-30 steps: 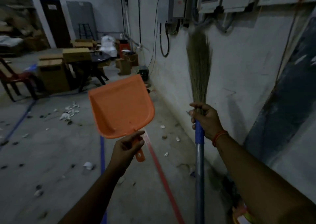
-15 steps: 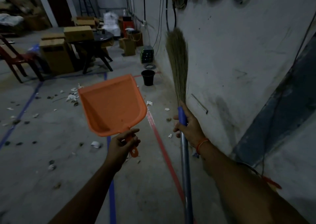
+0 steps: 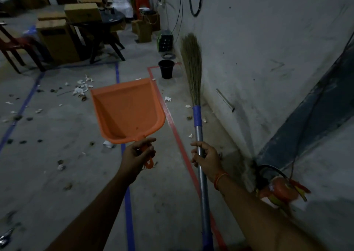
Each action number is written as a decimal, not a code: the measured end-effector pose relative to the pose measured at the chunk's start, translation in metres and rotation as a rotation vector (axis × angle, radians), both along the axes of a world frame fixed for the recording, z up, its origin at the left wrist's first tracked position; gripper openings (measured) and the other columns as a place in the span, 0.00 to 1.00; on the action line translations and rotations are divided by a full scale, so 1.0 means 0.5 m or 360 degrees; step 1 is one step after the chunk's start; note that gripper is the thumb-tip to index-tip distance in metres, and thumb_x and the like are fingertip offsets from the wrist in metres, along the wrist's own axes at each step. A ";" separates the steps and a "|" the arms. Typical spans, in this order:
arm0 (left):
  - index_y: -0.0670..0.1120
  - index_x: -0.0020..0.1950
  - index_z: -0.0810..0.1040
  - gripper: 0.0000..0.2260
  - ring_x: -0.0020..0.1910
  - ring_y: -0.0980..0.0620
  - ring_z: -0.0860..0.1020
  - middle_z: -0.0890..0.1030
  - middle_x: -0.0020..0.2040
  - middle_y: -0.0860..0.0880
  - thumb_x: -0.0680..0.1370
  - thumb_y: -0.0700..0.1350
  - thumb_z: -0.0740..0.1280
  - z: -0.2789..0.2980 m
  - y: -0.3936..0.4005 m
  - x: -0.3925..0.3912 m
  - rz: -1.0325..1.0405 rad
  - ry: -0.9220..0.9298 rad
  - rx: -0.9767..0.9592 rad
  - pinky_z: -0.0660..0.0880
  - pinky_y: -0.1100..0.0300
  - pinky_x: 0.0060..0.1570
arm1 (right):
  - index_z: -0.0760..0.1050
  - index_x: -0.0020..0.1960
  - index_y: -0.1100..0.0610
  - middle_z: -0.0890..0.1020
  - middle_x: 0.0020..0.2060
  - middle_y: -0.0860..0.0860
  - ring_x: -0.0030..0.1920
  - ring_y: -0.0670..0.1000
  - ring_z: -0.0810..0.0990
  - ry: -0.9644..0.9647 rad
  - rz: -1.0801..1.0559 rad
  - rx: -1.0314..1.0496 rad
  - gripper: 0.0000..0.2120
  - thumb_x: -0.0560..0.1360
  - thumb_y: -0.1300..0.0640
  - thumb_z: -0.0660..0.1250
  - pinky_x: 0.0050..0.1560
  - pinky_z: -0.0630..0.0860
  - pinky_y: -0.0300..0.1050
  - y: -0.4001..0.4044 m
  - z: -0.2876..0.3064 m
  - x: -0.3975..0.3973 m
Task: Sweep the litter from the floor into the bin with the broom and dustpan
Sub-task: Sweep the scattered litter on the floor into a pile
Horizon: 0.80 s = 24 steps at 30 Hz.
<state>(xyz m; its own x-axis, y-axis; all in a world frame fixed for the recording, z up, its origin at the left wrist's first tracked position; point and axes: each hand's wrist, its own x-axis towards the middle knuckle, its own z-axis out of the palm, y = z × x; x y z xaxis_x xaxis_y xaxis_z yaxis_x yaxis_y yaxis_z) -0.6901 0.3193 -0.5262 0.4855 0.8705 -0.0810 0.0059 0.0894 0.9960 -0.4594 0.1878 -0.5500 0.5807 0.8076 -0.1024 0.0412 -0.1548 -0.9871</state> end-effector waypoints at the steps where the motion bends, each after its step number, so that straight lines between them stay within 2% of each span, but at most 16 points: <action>1: 0.46 0.62 0.83 0.12 0.47 0.41 0.84 0.85 0.46 0.41 0.79 0.38 0.69 -0.004 -0.002 -0.002 -0.0001 0.0010 0.0004 0.81 0.49 0.52 | 0.80 0.56 0.55 0.81 0.45 0.57 0.36 0.52 0.82 0.0002 -0.0016 -0.0028 0.14 0.75 0.70 0.67 0.41 0.82 0.54 -0.005 -0.010 -0.003; 5: 0.45 0.62 0.82 0.12 0.45 0.45 0.84 0.84 0.47 0.39 0.80 0.36 0.68 -0.015 -0.015 -0.009 0.0016 0.0053 0.0033 0.81 0.56 0.47 | 0.81 0.53 0.51 0.81 0.45 0.52 0.39 0.53 0.84 -0.0072 -0.0073 -0.0131 0.16 0.74 0.70 0.67 0.43 0.84 0.56 -0.005 -0.051 0.003; 9: 0.47 0.62 0.82 0.12 0.46 0.44 0.83 0.83 0.48 0.41 0.81 0.37 0.67 -0.040 -0.018 -0.026 0.0032 0.0080 -0.0021 0.82 0.51 0.50 | 0.80 0.51 0.42 0.81 0.43 0.49 0.39 0.51 0.80 -0.0145 -0.0097 -0.0186 0.19 0.75 0.67 0.66 0.38 0.82 0.47 0.018 -0.060 0.040; 12: 0.51 0.62 0.83 0.13 0.47 0.44 0.83 0.83 0.49 0.47 0.81 0.39 0.68 -0.062 -0.016 -0.039 0.0054 0.0125 -0.0050 0.82 0.47 0.53 | 0.80 0.54 0.45 0.80 0.40 0.51 0.36 0.49 0.78 -0.0131 -0.0110 -0.0214 0.16 0.78 0.65 0.63 0.34 0.79 0.42 0.036 -0.053 0.073; 15: 0.51 0.62 0.83 0.13 0.47 0.44 0.83 0.83 0.47 0.48 0.81 0.39 0.67 -0.072 -0.025 -0.041 0.0081 0.0150 -0.0074 0.82 0.46 0.53 | 0.79 0.55 0.47 0.79 0.37 0.53 0.35 0.50 0.77 -0.0096 -0.0114 -0.0246 0.14 0.79 0.64 0.63 0.32 0.78 0.43 0.044 -0.066 0.098; 19: 0.48 0.63 0.82 0.13 0.45 0.46 0.82 0.82 0.46 0.48 0.81 0.37 0.66 -0.083 -0.045 -0.040 0.0101 0.0149 -0.0114 0.82 0.44 0.53 | 0.78 0.52 0.47 0.78 0.38 0.54 0.34 0.51 0.77 0.0006 -0.0111 -0.0288 0.14 0.79 0.65 0.63 0.32 0.78 0.43 0.056 -0.083 0.121; 24: 0.46 0.64 0.82 0.14 0.45 0.48 0.82 0.80 0.49 0.44 0.81 0.35 0.65 -0.091 -0.065 -0.041 0.0117 0.0187 -0.0140 0.82 0.48 0.52 | 0.76 0.55 0.44 0.79 0.46 0.55 0.41 0.55 0.80 0.0280 -0.0102 -0.0271 0.18 0.76 0.67 0.66 0.36 0.79 0.48 0.072 -0.071 0.166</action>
